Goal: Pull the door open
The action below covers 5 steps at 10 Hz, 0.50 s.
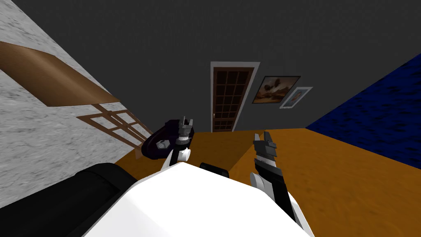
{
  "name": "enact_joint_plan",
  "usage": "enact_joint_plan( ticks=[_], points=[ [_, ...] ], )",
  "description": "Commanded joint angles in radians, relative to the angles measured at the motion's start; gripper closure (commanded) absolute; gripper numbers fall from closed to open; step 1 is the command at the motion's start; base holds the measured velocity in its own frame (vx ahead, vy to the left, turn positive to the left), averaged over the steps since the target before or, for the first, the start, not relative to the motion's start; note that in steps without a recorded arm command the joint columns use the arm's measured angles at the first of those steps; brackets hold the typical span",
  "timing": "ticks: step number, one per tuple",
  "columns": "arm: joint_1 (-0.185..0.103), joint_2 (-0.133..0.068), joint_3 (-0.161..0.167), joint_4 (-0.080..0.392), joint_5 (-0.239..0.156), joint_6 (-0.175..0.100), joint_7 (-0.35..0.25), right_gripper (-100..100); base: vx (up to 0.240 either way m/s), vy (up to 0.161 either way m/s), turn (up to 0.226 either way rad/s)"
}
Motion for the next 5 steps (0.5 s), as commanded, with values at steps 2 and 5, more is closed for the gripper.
enact_joint_plan(
  ticks=[2,5],
  points=[
    [-0.003,-0.012,0.007,0.028,-0.007,-0.012,0.041,-100,0.134,0.036,0.047],
    [-0.007,-0.028,0.017,0.072,-0.018,-0.031,0.107,-100,0.179,0.065,0.05]
  ],
)
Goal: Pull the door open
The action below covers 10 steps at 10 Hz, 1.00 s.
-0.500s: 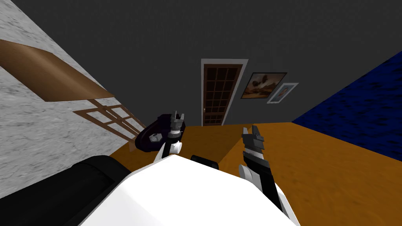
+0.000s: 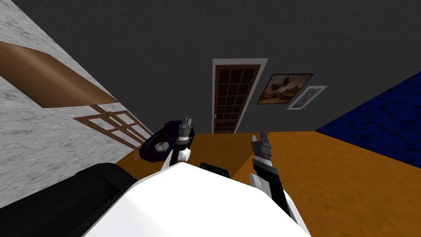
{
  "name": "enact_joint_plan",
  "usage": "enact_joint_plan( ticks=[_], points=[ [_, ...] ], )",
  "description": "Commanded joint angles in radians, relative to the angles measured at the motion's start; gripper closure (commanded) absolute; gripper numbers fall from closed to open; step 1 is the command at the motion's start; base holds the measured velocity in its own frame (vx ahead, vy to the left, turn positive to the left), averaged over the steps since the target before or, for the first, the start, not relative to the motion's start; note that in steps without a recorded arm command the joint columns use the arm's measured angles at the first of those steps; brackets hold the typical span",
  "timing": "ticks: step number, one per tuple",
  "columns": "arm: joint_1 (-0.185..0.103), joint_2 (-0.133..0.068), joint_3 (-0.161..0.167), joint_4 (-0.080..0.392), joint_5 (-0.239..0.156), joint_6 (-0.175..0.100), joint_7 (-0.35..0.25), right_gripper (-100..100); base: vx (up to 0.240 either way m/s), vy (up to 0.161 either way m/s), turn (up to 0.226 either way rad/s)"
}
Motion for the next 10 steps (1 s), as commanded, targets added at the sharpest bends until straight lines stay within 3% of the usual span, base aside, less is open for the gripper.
enact_joint_plan(
  ticks=[1,10],
  points=[
    [-0.002,-0.007,0.004,0.022,-0.005,-0.011,0.032,-100,0.161,0.074,0.029],
    [-0.014,-0.039,0.031,0.135,-0.034,-0.06,0.201,-100,0.108,0.044,0.041]
  ],
)
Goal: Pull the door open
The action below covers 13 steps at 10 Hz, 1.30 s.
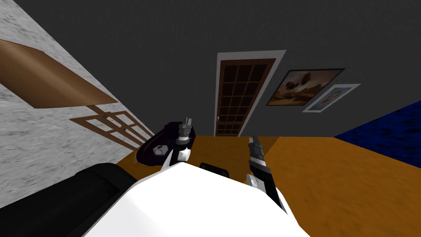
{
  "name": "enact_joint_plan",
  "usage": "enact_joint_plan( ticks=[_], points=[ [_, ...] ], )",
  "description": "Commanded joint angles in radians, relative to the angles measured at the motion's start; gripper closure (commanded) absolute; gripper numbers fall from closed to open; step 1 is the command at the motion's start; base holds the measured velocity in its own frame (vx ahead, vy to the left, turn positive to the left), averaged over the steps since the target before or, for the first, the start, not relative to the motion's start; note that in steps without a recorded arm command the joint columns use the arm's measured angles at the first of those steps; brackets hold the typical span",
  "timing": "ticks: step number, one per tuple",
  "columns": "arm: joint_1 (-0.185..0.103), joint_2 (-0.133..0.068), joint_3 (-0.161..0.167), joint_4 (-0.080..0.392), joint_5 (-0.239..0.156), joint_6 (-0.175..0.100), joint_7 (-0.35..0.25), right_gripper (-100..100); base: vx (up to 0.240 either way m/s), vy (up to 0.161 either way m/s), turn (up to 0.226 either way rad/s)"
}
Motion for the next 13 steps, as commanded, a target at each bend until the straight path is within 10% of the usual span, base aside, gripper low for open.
enact_joint_plan(
  ticks=[1,13],
  points=[
    [-0.002,-0.006,0.005,0.024,-0.006,-0.012,0.035,-100,0.122,0.056,0.035],
    [-0.021,-0.041,0.048,0.205,-0.051,-0.089,0.305,-100,0.1,0.048,0.05]
  ],
)
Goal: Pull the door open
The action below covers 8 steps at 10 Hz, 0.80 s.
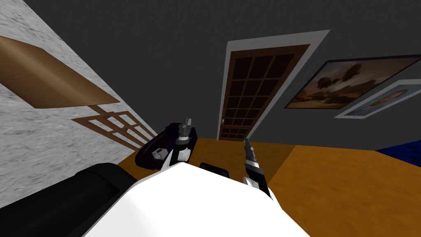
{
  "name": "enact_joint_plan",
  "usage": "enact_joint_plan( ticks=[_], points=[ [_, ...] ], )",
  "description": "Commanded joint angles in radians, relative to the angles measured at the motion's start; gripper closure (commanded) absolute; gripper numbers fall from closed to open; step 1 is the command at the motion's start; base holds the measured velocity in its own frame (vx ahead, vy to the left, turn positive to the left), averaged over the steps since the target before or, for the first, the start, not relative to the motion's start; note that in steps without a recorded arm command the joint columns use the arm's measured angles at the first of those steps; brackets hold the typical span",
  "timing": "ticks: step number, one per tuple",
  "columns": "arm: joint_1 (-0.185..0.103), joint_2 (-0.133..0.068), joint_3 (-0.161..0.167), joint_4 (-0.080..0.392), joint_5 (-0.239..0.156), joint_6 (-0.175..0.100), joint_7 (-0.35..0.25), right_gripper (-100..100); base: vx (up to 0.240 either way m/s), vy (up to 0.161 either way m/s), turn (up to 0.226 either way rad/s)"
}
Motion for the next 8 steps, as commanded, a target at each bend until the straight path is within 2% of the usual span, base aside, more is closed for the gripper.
enact_joint_plan(
  ticks=[1,8],
  points=[
    [-0.004,-0.007,0.004,0.028,-0.008,-0.011,0.041,-100,0.126,0.061,0.05],
    [-0.016,-0.023,0.033,0.145,-0.037,-0.061,0.216,-100,0.111,0.049,0.052]
  ],
)
